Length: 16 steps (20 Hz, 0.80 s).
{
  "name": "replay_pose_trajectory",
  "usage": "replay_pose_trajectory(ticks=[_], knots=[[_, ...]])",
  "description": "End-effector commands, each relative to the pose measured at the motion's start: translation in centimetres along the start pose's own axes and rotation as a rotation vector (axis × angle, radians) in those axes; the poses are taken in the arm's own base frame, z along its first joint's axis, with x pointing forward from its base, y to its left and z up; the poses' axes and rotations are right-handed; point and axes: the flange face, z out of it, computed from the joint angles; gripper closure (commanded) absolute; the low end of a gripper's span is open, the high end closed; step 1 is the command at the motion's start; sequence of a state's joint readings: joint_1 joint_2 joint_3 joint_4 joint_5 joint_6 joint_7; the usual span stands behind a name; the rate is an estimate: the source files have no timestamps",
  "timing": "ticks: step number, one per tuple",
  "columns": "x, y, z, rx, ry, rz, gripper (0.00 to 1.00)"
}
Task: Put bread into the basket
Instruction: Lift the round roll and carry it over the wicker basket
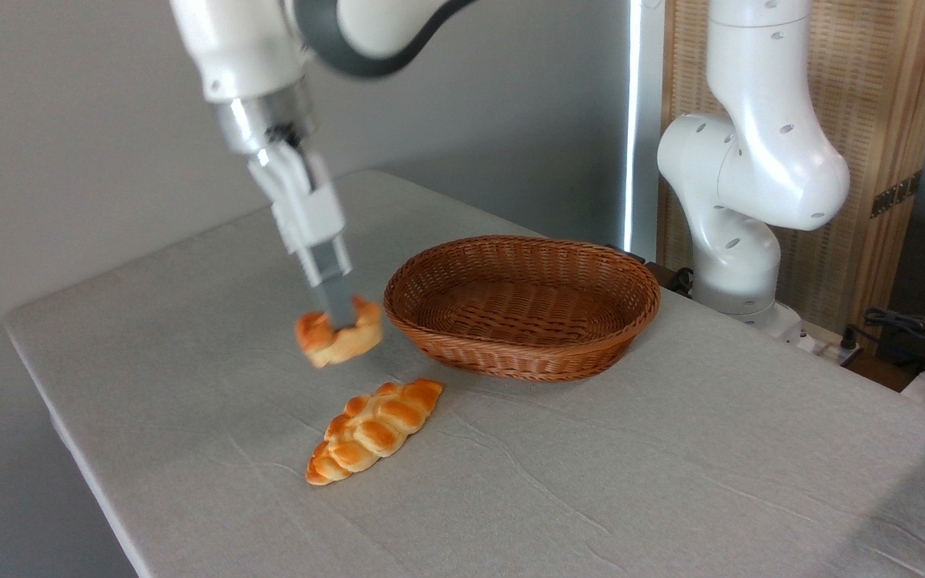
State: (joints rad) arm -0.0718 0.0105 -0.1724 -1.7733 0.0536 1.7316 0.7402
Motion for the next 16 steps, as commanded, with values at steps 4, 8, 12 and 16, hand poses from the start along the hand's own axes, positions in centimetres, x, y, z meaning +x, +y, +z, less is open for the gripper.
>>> replay_pose_trajectory(ticks=[4, 8, 12, 16], knots=[[-6.2, 8.5, 2.3, -0.046, -0.104, 0.074, 0.76], [-5.7, 11.5, 2.9, -0.073, -0.081, 0.11, 0.76], [-4.6, 13.2, 3.2, -0.091, -0.07, 0.14, 0.74], [-2.4, 14.2, 4.5, -0.112, -0.038, 0.169, 0.31]])
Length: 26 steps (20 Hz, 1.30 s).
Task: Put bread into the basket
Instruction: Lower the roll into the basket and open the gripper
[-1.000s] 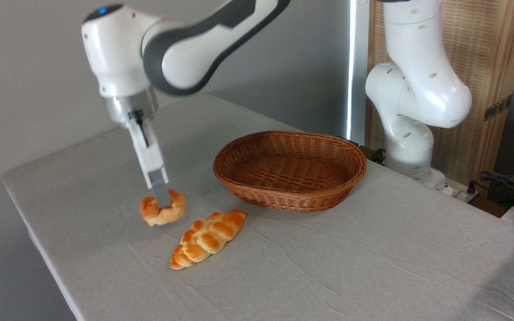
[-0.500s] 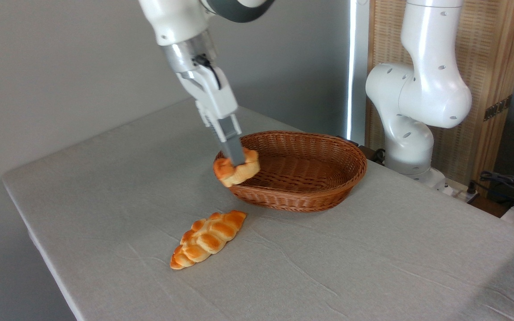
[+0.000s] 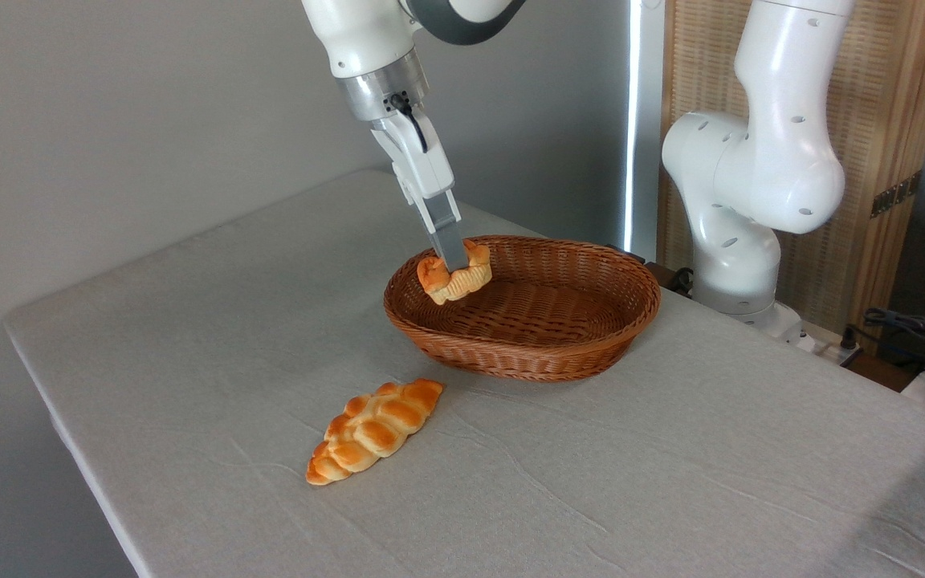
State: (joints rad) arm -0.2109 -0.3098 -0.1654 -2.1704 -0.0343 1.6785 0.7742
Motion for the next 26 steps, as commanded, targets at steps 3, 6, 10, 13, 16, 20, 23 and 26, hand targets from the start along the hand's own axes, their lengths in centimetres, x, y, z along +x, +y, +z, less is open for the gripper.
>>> replay_pose_trajectory(ticks=[3, 6, 10, 13, 16, 20, 23, 26], knots=[[2.6, 0.4, 1.7, -0.008, 0.035, 0.047, 0.09], [2.7, 0.5, 2.2, -0.013, 0.026, 0.056, 0.0], [3.2, 0.2, 2.3, 0.006, 0.049, 0.058, 0.0], [3.1, 0.1, 2.2, 0.006, 0.051, 0.057, 0.0], [1.9, -1.6, -0.1, 0.026, 0.095, 0.017, 0.0], [-2.8, -8.1, -7.9, 0.091, 0.231, -0.122, 0.0], [-5.1, -11.8, -11.3, 0.132, 0.282, -0.195, 0.0], [-5.4, -13.8, -12.4, 0.075, 0.212, -0.236, 0.0]])
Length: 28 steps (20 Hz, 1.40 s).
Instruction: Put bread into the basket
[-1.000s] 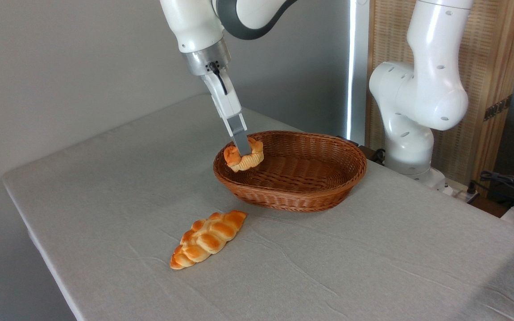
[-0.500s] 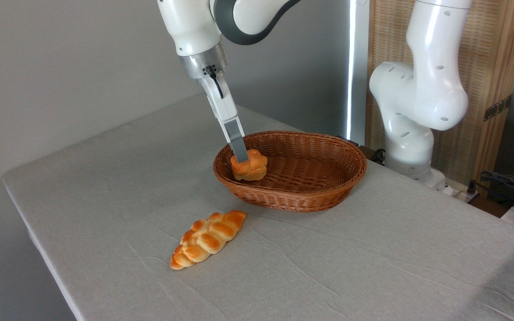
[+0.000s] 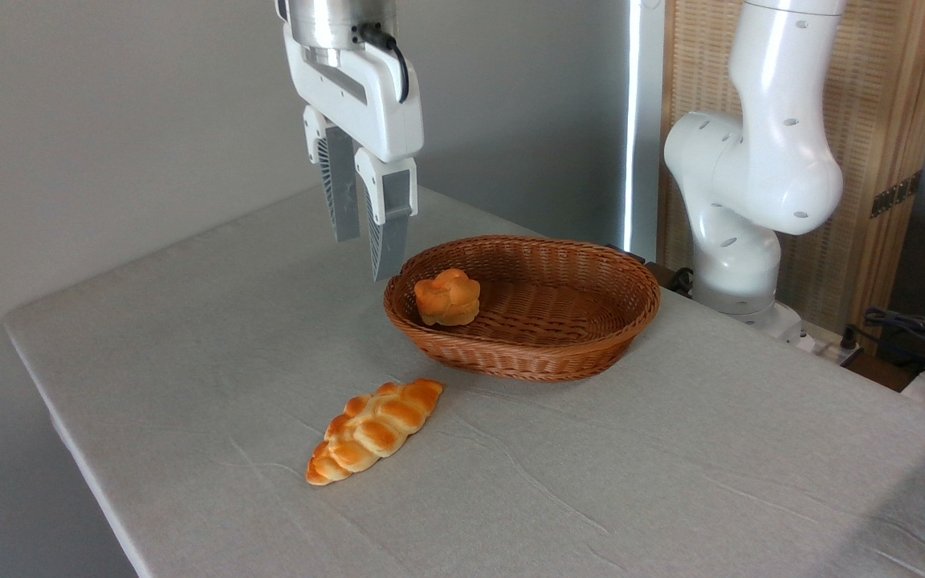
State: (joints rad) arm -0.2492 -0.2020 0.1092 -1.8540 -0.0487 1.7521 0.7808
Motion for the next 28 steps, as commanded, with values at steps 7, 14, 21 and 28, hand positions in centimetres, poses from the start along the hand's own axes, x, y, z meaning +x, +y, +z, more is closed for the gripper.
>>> replay_pose_trajectory(ticks=[7, 14, 21, 28], knots=[[0.2, -5.4, -1.8, -0.052, -0.085, -0.109, 0.0], [0.9, -4.5, -1.6, -0.06, -0.107, -0.093, 0.0], [0.5, -4.7, -1.5, -0.033, -0.141, -0.088, 0.0], [0.2, -4.7, -1.4, -0.043, -0.152, -0.092, 0.0]])
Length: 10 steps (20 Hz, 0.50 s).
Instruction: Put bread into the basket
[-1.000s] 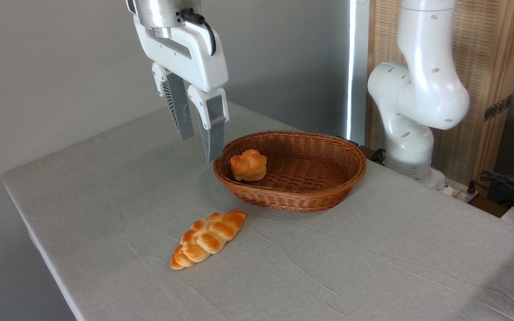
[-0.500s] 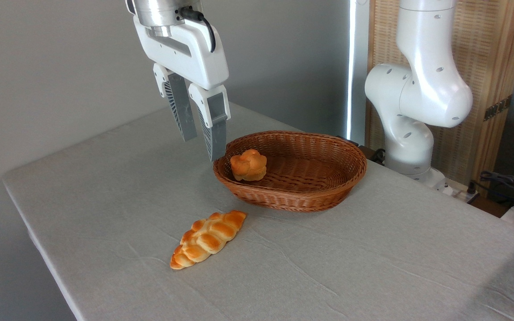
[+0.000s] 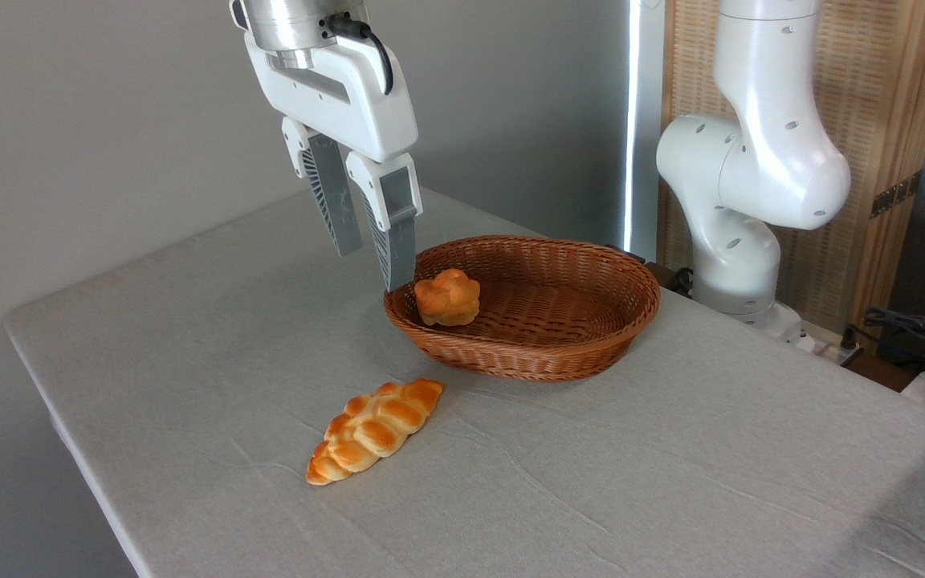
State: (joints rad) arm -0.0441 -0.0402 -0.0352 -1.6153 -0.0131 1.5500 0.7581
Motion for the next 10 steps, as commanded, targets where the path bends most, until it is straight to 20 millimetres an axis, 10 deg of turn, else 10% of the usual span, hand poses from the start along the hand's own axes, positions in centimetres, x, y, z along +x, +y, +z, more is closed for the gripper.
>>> replay_pose_trajectory(ticks=[1, 10], knots=[[-0.2, -0.24, -0.35, -0.002, -0.023, -0.011, 0.0], [-0.8, -1.07, -0.56, -0.002, -0.001, -0.027, 0.0]])
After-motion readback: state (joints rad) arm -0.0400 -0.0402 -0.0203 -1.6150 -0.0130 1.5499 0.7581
